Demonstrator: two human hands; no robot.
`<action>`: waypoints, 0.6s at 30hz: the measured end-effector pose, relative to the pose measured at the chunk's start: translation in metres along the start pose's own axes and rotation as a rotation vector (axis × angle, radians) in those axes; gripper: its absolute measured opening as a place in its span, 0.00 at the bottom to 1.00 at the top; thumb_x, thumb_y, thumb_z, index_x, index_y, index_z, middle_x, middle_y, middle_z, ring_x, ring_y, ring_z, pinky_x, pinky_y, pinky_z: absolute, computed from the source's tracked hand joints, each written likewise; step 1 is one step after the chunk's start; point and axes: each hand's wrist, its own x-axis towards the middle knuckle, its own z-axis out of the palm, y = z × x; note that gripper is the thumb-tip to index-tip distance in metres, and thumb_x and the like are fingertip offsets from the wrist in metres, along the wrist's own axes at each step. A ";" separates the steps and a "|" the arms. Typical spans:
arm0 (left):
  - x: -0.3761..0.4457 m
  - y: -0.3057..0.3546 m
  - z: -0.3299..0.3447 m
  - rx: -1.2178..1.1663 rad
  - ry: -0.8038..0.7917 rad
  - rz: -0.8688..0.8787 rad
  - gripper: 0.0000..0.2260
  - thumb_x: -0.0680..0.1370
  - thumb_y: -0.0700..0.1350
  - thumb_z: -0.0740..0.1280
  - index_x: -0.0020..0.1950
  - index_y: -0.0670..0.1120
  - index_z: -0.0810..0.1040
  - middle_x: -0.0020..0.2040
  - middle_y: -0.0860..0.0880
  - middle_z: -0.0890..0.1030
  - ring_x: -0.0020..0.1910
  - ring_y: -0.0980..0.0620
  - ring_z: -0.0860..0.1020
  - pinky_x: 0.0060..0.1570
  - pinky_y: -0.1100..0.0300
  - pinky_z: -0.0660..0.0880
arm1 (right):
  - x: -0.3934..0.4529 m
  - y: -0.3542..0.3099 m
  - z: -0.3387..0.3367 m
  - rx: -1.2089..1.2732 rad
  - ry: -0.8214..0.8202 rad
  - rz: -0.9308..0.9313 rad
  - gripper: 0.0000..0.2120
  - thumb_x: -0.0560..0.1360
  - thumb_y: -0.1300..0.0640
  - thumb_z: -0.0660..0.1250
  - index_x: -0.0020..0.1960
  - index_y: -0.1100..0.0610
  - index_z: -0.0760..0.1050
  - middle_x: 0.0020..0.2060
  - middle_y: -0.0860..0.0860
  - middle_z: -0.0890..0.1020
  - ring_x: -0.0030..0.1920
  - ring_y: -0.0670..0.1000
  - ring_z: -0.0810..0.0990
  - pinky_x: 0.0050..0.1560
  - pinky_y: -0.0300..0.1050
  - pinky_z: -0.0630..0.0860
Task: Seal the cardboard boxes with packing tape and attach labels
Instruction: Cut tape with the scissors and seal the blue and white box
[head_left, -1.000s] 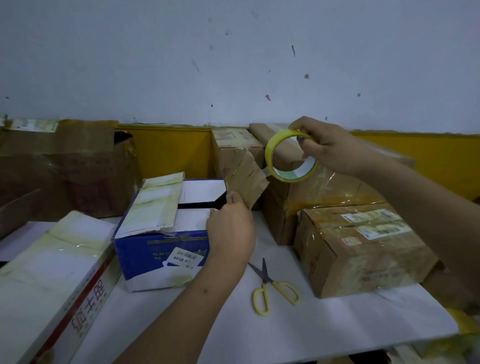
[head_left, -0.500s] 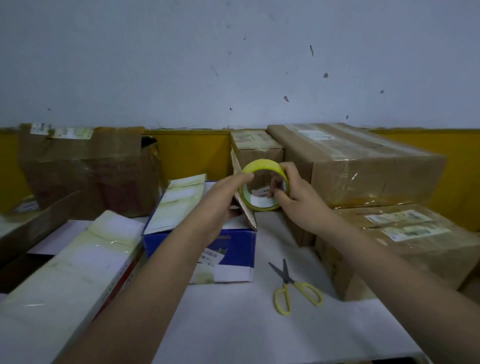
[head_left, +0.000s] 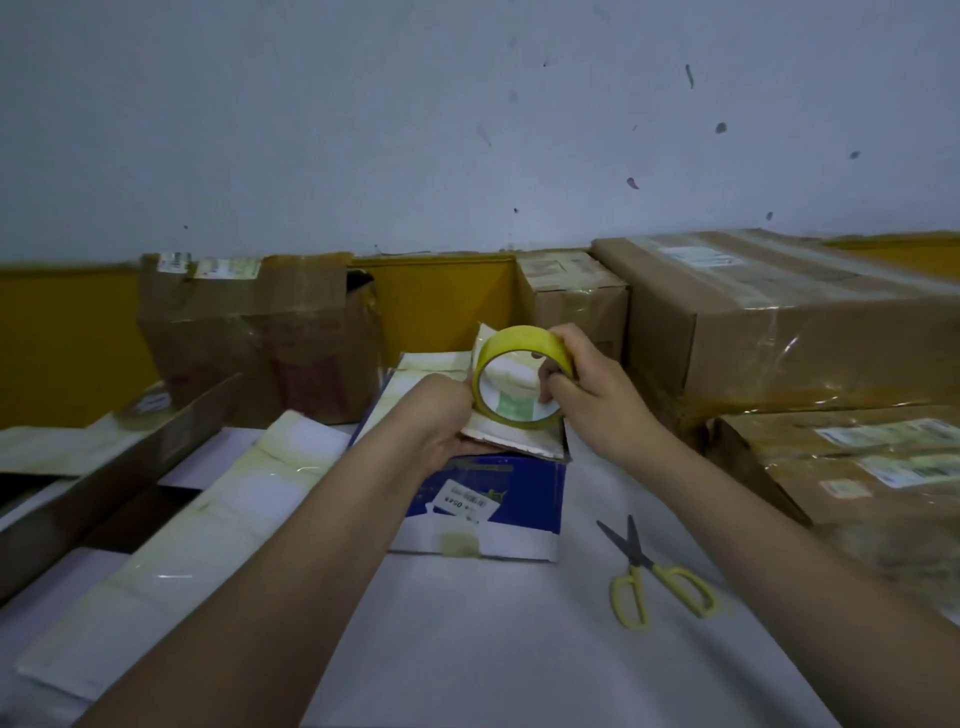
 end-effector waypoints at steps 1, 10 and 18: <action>-0.003 0.001 0.001 0.064 0.038 0.009 0.13 0.85 0.42 0.58 0.61 0.41 0.80 0.53 0.39 0.84 0.49 0.38 0.84 0.40 0.45 0.84 | 0.002 -0.002 -0.006 -0.026 -0.015 -0.006 0.10 0.79 0.63 0.60 0.57 0.50 0.70 0.40 0.48 0.80 0.42 0.44 0.78 0.46 0.44 0.74; -0.009 -0.004 0.007 0.357 0.144 0.124 0.17 0.86 0.50 0.57 0.58 0.38 0.77 0.48 0.41 0.79 0.43 0.42 0.82 0.30 0.52 0.82 | -0.017 0.009 -0.064 -0.266 -0.139 0.043 0.11 0.78 0.57 0.63 0.58 0.45 0.75 0.45 0.51 0.82 0.45 0.51 0.80 0.48 0.50 0.75; -0.002 -0.004 -0.009 0.474 0.134 0.364 0.16 0.83 0.47 0.63 0.71 0.49 0.74 0.60 0.46 0.80 0.40 0.50 0.82 0.26 0.61 0.77 | -0.021 0.016 -0.048 -0.263 -0.076 -0.005 0.16 0.79 0.60 0.61 0.60 0.41 0.69 0.45 0.52 0.82 0.43 0.52 0.80 0.43 0.44 0.74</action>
